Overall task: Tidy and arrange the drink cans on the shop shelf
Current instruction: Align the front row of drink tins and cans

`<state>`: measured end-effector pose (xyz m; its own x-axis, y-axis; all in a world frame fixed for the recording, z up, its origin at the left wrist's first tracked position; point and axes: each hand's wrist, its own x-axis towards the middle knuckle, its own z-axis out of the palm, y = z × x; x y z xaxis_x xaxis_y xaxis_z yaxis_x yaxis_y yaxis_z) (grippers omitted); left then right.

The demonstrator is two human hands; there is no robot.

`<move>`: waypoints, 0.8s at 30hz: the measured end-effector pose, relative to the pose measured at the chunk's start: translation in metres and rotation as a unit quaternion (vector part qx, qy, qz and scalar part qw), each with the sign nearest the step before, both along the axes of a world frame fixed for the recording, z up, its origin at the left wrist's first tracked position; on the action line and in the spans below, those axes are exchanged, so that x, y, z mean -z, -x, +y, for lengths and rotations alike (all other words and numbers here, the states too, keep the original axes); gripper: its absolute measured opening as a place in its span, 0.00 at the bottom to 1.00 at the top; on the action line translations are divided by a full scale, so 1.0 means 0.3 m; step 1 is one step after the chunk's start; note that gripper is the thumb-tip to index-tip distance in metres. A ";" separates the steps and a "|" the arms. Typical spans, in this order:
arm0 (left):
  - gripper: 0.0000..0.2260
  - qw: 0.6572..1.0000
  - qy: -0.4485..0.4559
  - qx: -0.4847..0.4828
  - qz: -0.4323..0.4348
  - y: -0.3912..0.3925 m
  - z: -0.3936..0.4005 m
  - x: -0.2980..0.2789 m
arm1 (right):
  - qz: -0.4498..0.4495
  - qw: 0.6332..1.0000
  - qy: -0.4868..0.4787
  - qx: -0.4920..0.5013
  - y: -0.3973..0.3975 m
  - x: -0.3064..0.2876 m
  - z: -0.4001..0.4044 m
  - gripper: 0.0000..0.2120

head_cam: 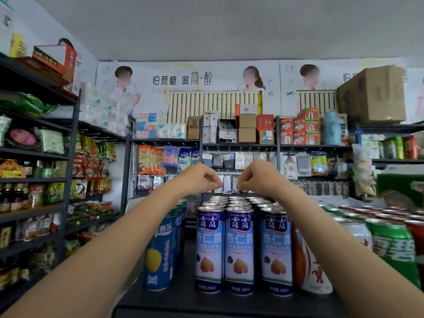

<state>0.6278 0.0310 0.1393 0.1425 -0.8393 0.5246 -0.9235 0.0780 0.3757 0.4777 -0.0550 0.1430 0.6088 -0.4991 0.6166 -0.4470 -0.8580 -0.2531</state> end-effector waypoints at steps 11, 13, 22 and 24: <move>0.10 0.975 -0.165 -0.049 -0.137 -0.071 -0.209 -0.001 | 0.195 0.979 -0.015 0.049 -0.108 -0.004 -0.162 0.12; 0.08 0.975 -0.170 -0.055 -0.130 -0.075 -0.222 -0.001 | 0.212 0.976 -0.023 0.040 -0.125 -0.001 -0.168 0.12; 0.11 0.946 -0.172 -0.112 -0.252 -0.031 -0.244 0.016 | 0.242 0.968 0.052 0.048 -0.199 -0.003 -0.174 0.07; 0.14 0.942 -0.175 -0.117 -0.261 -0.033 -0.254 0.020 | 0.260 0.963 0.049 0.052 -0.199 -0.007 -0.185 0.08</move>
